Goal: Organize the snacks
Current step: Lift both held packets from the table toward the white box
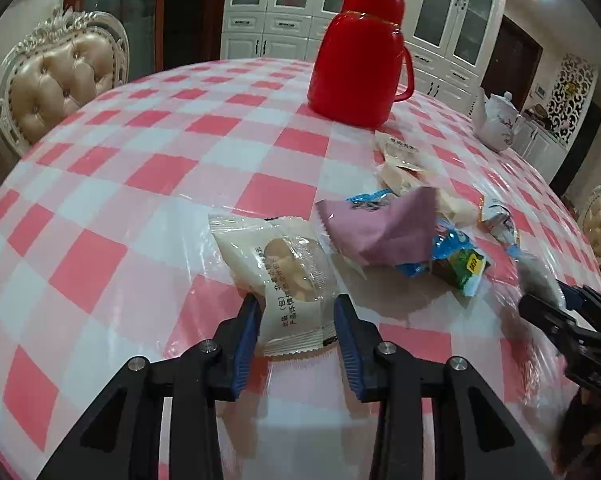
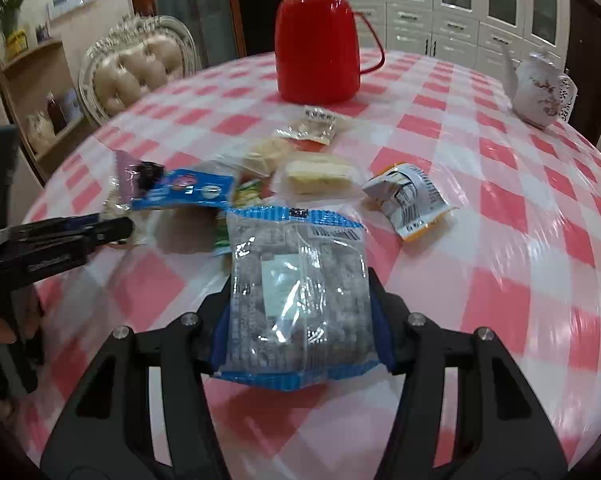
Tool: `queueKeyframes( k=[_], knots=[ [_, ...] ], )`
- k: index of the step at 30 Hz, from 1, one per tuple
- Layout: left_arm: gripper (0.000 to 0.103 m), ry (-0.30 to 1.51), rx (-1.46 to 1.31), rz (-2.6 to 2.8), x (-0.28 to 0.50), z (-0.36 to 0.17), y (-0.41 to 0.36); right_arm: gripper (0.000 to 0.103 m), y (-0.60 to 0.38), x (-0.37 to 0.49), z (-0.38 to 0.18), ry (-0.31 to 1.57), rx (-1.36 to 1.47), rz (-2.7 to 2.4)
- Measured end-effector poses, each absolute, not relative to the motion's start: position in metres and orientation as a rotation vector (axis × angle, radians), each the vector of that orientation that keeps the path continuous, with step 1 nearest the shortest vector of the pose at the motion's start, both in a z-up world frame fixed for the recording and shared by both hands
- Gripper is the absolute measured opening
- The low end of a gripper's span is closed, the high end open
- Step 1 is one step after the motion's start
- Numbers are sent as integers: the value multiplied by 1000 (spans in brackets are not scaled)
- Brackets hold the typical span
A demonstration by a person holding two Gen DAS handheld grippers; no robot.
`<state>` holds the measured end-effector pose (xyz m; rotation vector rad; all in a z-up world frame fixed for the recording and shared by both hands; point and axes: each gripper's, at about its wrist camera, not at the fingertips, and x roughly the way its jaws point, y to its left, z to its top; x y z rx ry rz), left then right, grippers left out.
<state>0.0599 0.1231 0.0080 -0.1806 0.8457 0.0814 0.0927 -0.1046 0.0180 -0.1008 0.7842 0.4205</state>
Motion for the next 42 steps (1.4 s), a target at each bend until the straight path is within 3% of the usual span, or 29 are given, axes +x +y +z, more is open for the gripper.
queueKeyframes(
  k=[17,42],
  knots=[
    [39,668,-245,15,-18,50,99,60,-128,16,42,692,35,435],
    [39,711,-51,-217,-102,56,-39,60,-204,-125,55,668,6,319]
  ],
)
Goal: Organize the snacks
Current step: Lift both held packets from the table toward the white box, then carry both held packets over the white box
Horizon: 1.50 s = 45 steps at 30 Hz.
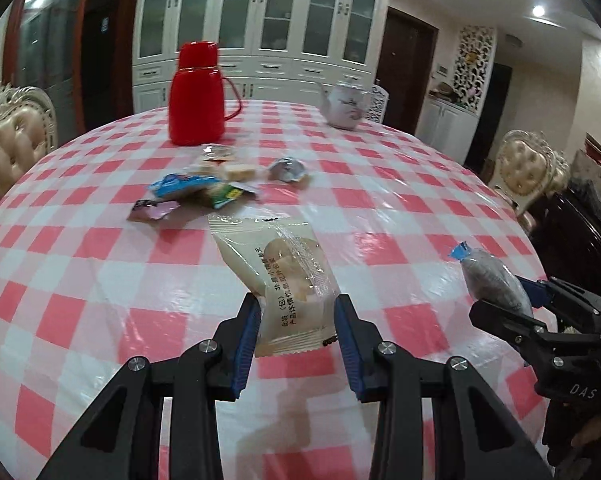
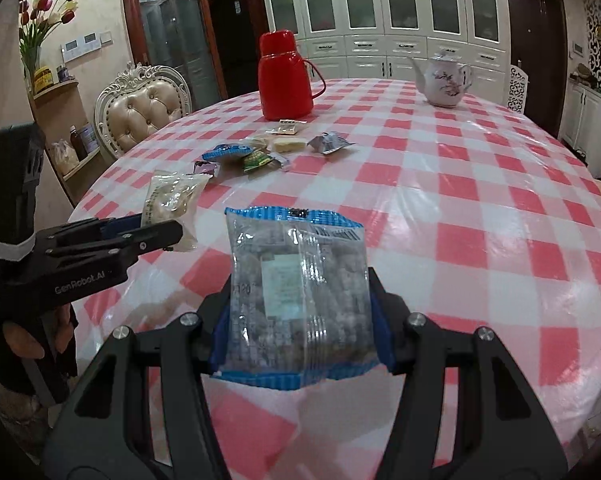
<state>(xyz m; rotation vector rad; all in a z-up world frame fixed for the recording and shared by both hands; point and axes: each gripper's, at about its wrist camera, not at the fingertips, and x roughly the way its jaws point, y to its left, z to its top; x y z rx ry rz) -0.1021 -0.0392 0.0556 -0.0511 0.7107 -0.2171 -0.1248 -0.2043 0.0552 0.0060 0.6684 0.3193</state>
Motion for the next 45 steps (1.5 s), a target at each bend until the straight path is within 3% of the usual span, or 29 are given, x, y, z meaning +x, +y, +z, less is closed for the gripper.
queueKeyframes(
  k=[22,45],
  knots=[
    [39,797,69,-500,-143,47,-153,60,-290,-200,52,682,-35,228],
    [39,873,352,-1008,-213,30,-339,61,-448,-277,57,761,-162,-93]
  ],
)
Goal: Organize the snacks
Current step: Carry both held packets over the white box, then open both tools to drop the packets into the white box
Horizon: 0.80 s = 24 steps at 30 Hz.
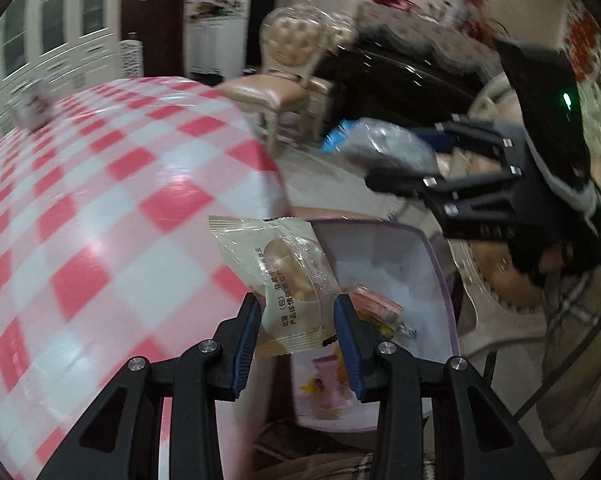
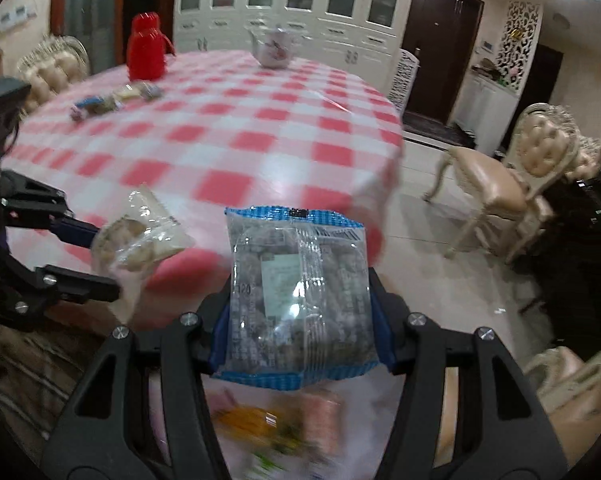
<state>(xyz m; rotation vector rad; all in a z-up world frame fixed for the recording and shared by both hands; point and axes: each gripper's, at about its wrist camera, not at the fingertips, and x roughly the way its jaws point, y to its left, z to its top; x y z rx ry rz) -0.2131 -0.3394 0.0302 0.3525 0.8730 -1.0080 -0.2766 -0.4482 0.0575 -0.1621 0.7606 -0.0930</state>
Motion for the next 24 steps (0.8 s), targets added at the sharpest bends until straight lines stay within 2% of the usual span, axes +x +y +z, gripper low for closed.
queueKeyframes(
  k=[10,11,12,14,16,18,22,24],
  knots=[
    [40,929,468,-1234,-253,1,-400,61,-477,-308,35,926,-359,-131],
    [42,938,464,-1271,-256,-1,-403,61,-478,-310,30,952,-366,-126],
    [43,956,454,-1321,-261,-5,-406,66,-479,-311,25,980,-373,-123],
    [57,976,463,-1348,-263,-11,-407,72,-484,-309,13,1043,-396,-153],
    [60,953,471,-1311,-261,-11,-401,72,-490,-308,7,1063,-419,-217],
    [61,947,430,-1279,-250,-7,-389,72,-491,-306,13,1039,-404,-235],
    [63,919,264,-1168,-211,15,-343,73,-478,-300,47,870,-335,-222],
    [67,867,182,-1075,-188,31,-309,78,-466,-290,64,765,-263,-189]
  ],
)
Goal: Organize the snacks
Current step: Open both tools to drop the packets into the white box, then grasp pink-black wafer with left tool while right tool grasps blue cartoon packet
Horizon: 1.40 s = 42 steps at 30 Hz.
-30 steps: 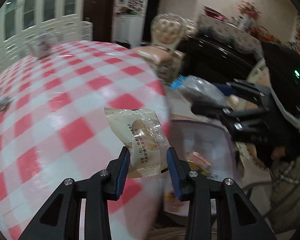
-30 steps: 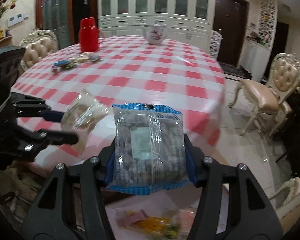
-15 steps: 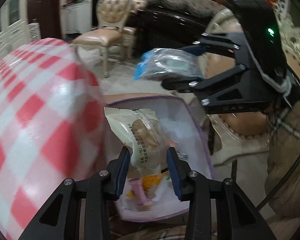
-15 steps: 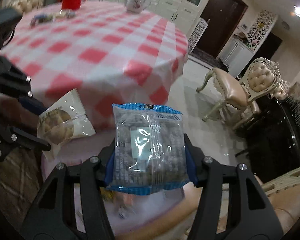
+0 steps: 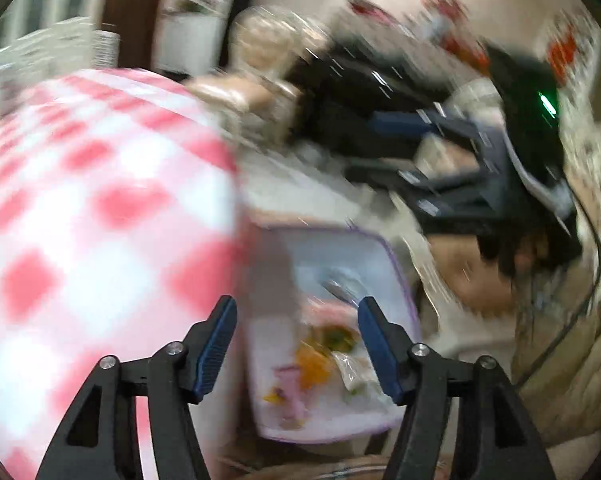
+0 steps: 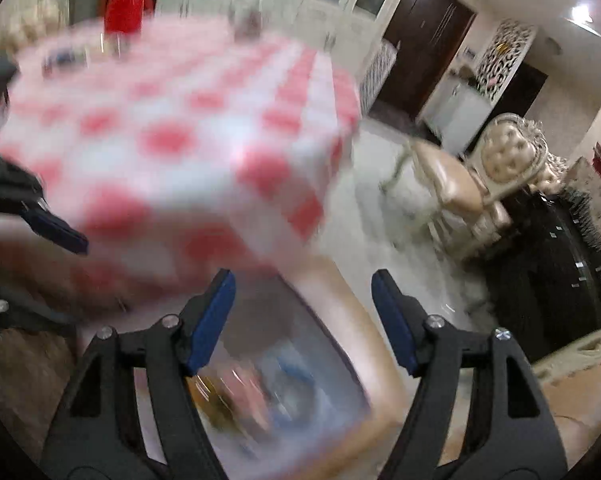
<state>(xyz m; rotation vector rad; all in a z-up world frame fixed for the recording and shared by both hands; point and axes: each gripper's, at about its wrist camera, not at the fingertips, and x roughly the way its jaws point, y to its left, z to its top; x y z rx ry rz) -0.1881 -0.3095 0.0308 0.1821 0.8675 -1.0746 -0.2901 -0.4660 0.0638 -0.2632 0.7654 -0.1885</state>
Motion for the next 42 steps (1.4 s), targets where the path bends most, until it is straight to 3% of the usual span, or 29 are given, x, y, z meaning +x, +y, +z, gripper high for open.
queueKeyframes(
  k=[4,7,14,19,25,34,36,38,42],
  knots=[
    [75,773,88,-873,-153,54,-236,80,-421,-252,83,603,-96,-22],
    [83,722,69,-672,-130,60,-173,81,-379,-208,88,586,-43,39],
    [83,794,15,-224,-61,35,-22,81,-282,-116,76,655,5,233],
    [83,800,-203,-8,-7,28,76,81,-218,-58,62,709,9,353],
    [83,830,-289,100,47,22,107,81,-176,4,56,715,92,377],
    [83,921,-113,165,101,5,83,81,-165,34,47,725,140,408],
    [80,918,-110,182,98,3,94,81,-163,43,47,736,139,419],
    [68,919,-96,193,92,5,101,81,-155,60,48,744,132,425],
    [57,892,-152,112,84,6,118,81,-124,96,49,762,103,486]
  ],
)
